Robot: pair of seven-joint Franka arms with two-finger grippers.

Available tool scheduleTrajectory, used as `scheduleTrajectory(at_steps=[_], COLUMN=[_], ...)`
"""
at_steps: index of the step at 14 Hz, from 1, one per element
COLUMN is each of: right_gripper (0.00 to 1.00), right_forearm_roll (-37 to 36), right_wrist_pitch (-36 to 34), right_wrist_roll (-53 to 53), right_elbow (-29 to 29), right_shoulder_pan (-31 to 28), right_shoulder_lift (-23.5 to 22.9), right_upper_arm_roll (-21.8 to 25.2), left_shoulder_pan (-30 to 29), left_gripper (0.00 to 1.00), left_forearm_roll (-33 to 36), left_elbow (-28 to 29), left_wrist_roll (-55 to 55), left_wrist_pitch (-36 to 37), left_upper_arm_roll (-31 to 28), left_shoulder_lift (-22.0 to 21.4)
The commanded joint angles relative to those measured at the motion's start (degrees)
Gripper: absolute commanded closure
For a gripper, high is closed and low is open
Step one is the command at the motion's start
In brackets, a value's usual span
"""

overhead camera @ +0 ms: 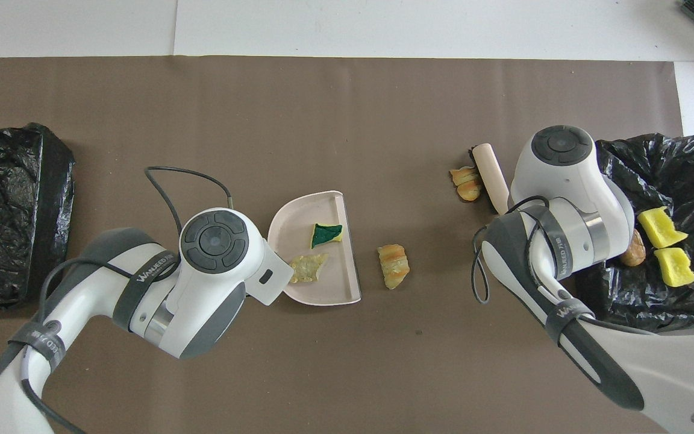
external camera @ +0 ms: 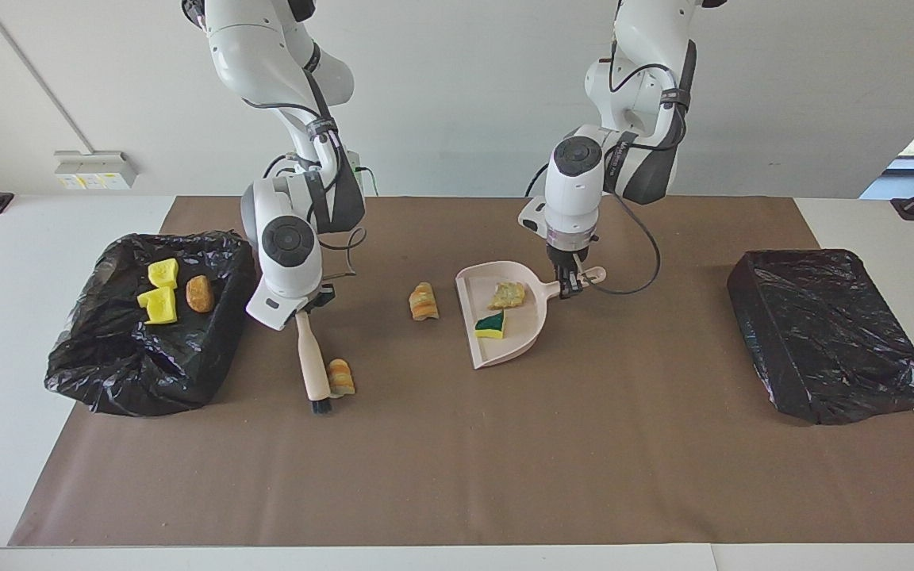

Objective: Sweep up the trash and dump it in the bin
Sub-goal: 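Sweep the remaining scraps into the dustpan with the right gripper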

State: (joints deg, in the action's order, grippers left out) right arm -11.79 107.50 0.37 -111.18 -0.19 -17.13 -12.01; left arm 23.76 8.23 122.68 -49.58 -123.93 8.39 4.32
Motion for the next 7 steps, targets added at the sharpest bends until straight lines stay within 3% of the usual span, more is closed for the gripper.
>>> scheduleTrajectory(at_steps=[1, 5, 7], right_gripper=[1.00, 1.00, 1.00], right_forearm_roll=[6.49, 15.37, 24.32], right_wrist_pitch=[0.43, 0.78, 0.69], right_wrist_roll=[-0.81, -0.89, -4.47], right_elbow=[-5.10, -8.61, -10.71], right_shoulder_pan=[3.25, 10.29, 11.70], right_shoulder_lift=[2.54, 5.00, 6.40], right_upper_arm_roll=[-0.47, -0.47, -0.47], left_shoulder_pan=[2.68, 4.71, 5.24], left_gripper=[1.00, 1.00, 1.00], left_forearm_roll=[0.29, 0.29, 0.29], left_elbow=[5.10, 7.65, 9.23], left_wrist_roll=[3.07, 5.97, 8.88], left_wrist_pitch=[-1.32, -1.23, -2.71], left_upper_arm_roll=[-0.30, -0.30, -0.30], left_shoulder_lift=[-4.05, -5.29, -5.20])
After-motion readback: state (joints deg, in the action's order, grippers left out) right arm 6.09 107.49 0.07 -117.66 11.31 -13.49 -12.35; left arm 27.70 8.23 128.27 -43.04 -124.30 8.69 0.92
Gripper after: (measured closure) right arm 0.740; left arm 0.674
